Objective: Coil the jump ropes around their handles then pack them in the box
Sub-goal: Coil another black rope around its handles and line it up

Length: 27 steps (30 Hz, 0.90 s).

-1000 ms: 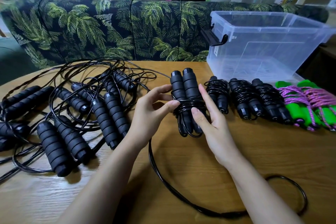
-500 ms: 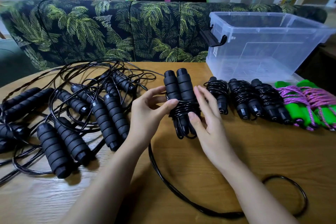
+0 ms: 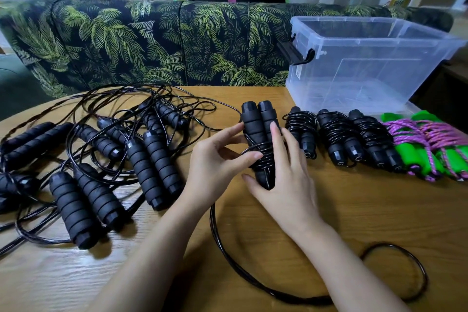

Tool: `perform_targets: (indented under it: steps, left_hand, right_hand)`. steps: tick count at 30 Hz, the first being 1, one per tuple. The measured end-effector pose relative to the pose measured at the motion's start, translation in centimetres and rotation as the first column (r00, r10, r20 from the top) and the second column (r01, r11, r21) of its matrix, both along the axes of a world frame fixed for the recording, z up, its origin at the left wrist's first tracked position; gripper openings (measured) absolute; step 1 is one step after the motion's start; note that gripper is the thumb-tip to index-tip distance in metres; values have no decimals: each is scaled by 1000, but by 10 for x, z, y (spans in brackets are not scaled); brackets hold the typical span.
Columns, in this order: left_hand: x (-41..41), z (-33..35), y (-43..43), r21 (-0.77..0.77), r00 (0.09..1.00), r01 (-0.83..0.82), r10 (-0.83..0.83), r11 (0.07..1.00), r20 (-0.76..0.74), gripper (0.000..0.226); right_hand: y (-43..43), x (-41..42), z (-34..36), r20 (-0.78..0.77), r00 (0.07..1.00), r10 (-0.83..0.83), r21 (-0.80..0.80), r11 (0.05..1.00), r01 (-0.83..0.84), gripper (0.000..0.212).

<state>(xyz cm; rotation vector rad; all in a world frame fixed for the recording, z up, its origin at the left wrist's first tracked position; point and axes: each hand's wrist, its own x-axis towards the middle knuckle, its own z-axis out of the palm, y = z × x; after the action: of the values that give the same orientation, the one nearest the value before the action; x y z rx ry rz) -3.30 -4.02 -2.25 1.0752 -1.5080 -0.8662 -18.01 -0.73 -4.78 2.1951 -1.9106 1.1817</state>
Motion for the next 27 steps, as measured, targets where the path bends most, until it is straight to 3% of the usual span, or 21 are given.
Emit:
perform_targets:
  steps: [6, 13, 17, 20, 24, 27]
  left_hand:
    - [-1, 0, 2, -10, 998, 58, -58, 998, -19, 78]
    - [1, -1, 0, 24, 984, 161, -159, 987, -76, 67]
    - [2, 3, 0, 41, 960, 262, -256, 964, -117, 56]
    - [1, 3, -1, 56, 953, 246, -231, 968, -197, 60]
    - [3, 0, -6, 99, 952, 192, -161, 976, -260, 65]
    - [6, -2, -8, 180, 931, 264, -202, 948, -303, 67]
  right_hand:
    - [1, 1, 3, -126, 989, -75, -52, 996, 69, 93]
    - [1, -3, 5, -184, 981, -64, -166, 986, 33, 74]
    - [-1, -9, 2, -12, 999, 51, -166, 985, -53, 65]
    - [-2, -10, 0, 153, 978, 141, -128, 984, -122, 64]
    - [-1, -5, 4, 361, 896, 259, -72, 965, -250, 63]
    - [1, -2, 7, 491, 798, 349, -78, 930, -359, 62]
